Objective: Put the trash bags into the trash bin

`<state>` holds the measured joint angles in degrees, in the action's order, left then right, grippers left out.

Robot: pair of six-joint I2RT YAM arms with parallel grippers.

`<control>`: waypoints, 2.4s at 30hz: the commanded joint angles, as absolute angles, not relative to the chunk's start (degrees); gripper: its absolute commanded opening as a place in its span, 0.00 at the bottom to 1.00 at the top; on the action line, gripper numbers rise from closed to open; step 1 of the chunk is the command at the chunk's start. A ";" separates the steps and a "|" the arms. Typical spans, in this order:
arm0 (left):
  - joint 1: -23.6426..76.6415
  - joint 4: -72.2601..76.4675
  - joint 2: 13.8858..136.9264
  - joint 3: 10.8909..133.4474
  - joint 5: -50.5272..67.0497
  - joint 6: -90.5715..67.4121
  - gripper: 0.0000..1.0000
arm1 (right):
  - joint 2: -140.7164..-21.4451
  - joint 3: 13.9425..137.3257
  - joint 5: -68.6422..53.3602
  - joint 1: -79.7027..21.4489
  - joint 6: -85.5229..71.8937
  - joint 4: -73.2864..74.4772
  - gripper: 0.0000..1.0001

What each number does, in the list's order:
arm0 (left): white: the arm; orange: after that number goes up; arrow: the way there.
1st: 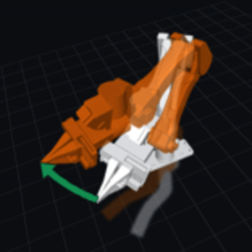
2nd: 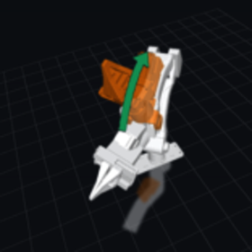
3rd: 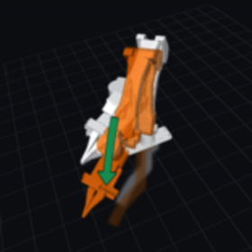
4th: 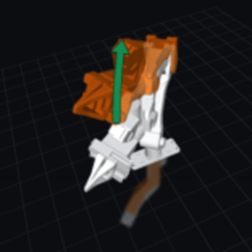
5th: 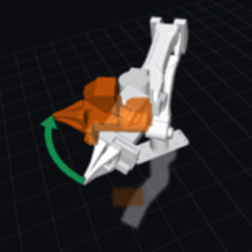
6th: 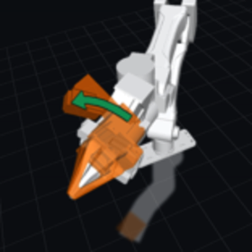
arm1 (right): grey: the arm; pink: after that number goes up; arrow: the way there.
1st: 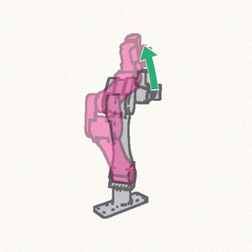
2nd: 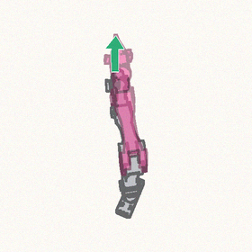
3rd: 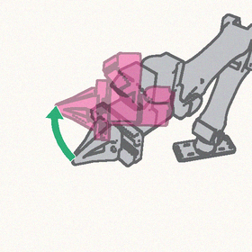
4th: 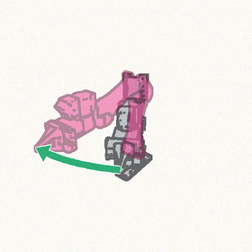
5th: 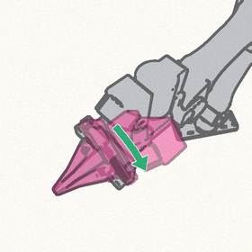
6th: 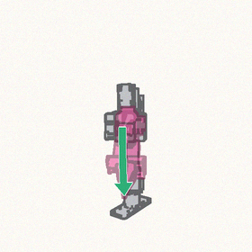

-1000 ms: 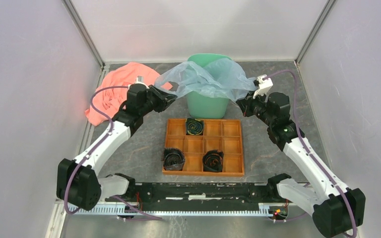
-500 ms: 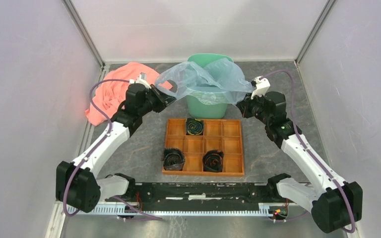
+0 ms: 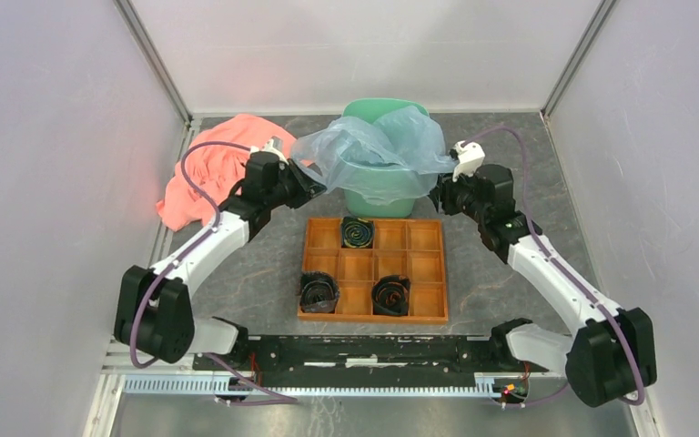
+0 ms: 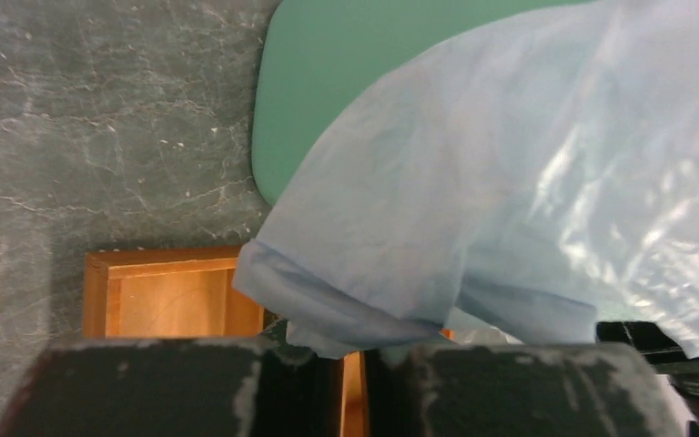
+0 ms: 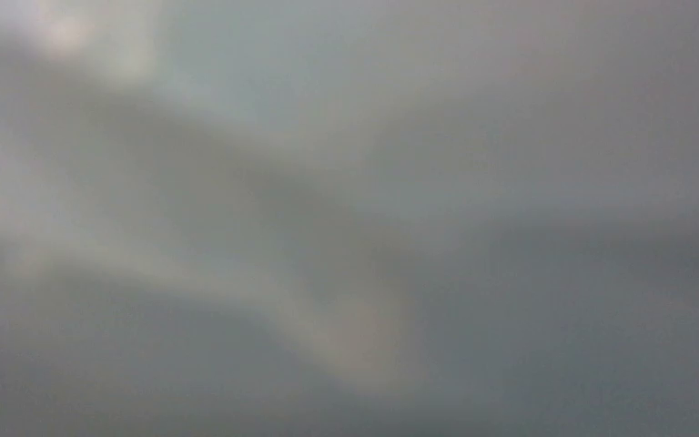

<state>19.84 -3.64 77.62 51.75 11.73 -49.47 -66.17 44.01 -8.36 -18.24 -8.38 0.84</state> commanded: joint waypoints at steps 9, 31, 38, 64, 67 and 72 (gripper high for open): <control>19.51 -20.07 61.35 50.84 4.15 -37.32 0.66 | -46.48 51.09 -0.35 -17.95 1.76 24.72 0.77; 18.90 -15.36 70.04 71.16 12.21 -27.08 0.97 | -55.95 73.79 -14.23 -18.01 25.49 29.05 0.98; 18.85 -18.53 77.68 79.93 16.99 -17.36 0.96 | -55.39 72.30 -16.84 -18.00 33.81 29.37 0.89; 18.90 -19.00 91.10 88.82 10.93 -19.61 0.58 | -66.02 65.84 -2.02 -18.44 25.25 7.33 0.61; 18.83 -18.81 92.06 89.87 11.29 -19.68 0.43 | -67.24 66.24 -3.78 -18.44 24.24 5.01 0.69; 18.74 -19.28 93.28 91.37 11.78 -19.84 0.30 | -67.94 67.02 -5.88 -18.45 24.08 3.42 0.71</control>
<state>19.03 -20.86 92.49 88.44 12.12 -18.04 -67.79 65.87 -4.25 -18.33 25.69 8.95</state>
